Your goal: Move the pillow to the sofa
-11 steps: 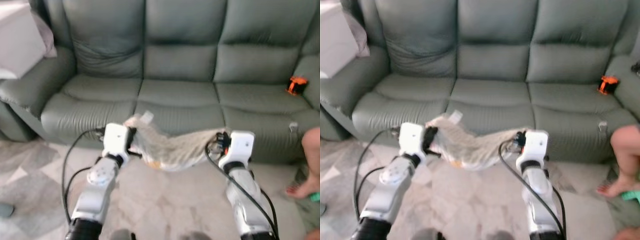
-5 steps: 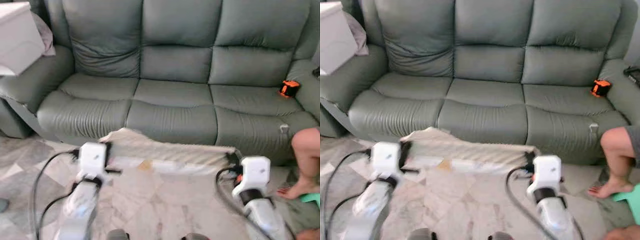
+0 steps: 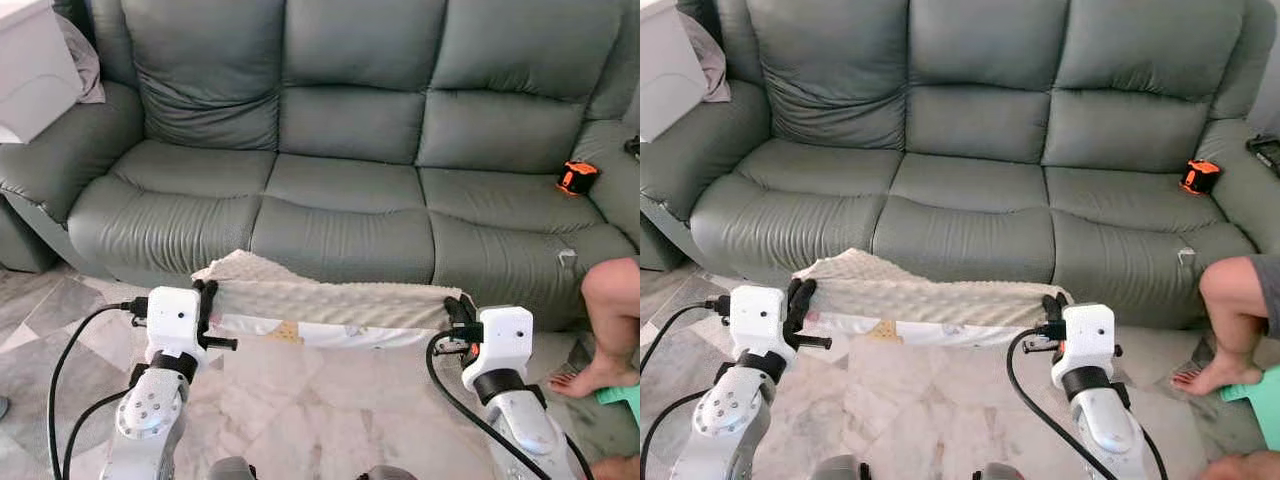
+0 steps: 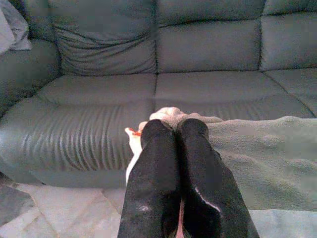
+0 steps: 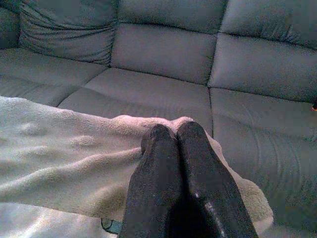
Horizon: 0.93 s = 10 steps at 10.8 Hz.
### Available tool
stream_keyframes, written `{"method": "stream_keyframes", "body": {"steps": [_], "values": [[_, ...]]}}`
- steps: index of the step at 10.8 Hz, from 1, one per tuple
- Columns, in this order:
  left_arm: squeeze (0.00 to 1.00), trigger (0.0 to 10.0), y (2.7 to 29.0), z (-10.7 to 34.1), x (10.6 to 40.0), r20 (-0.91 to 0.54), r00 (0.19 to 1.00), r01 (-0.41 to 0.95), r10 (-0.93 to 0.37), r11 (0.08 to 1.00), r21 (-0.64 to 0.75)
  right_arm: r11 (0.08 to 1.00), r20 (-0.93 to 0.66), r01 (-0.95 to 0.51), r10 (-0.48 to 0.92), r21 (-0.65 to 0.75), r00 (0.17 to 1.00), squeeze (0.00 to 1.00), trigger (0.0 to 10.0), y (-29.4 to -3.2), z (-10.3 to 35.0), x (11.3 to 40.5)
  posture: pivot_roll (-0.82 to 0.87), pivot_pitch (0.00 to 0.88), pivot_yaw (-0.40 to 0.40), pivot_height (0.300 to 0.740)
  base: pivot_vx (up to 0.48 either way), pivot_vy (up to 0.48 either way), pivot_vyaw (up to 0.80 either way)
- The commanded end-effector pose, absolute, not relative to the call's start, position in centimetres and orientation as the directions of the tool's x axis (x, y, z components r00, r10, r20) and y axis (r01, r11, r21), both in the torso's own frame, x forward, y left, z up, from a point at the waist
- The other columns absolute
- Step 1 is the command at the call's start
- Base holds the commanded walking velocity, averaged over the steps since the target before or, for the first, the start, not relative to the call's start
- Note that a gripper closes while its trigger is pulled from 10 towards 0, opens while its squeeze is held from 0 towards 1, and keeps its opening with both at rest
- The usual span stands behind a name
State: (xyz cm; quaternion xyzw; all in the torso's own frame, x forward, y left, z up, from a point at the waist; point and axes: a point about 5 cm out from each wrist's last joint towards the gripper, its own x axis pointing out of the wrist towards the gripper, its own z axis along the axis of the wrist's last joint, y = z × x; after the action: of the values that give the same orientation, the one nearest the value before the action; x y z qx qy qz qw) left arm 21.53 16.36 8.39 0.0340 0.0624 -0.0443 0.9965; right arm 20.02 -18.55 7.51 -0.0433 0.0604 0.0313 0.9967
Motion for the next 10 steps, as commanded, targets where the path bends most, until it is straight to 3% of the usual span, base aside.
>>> {"method": "stream_keyframes", "body": {"steps": [1,5,10], "values": [[0.0,10.0,15.86,9.23,21.74,-0.094,0.989,0.115,-0.11,0.992,0.051,0.994,-0.106,-0.056,0.046,-0.091,0.993,0.0,10.0,-18.89,8.16,20.01,0.0,0.0,-0.016,0.74,0.255,0.0,-0.61],[0.0,10.0,15.2,9.25,22.05,-0.094,0.983,0.162,-0.16,0.987,0.013,0.996,-0.119,-0.048,0.038,-0.08,0.992,0.0,10.0,-18.99,7.95,20.19,0.0,0.0,-0.016,0.74,0.405,0.0,-0.58],[0.0,10.0,14.92,9.41,22.55,-0.09,0.981,0.175,-0.173,0.984,0.014,0.993,-0.137,-0.07,0.057,-0.096,0.989,0.0,10.0,-18.71,7.79,20.32,-0.01,0.0,-0.014,0.74,0.48,0.0,0.0]]}}
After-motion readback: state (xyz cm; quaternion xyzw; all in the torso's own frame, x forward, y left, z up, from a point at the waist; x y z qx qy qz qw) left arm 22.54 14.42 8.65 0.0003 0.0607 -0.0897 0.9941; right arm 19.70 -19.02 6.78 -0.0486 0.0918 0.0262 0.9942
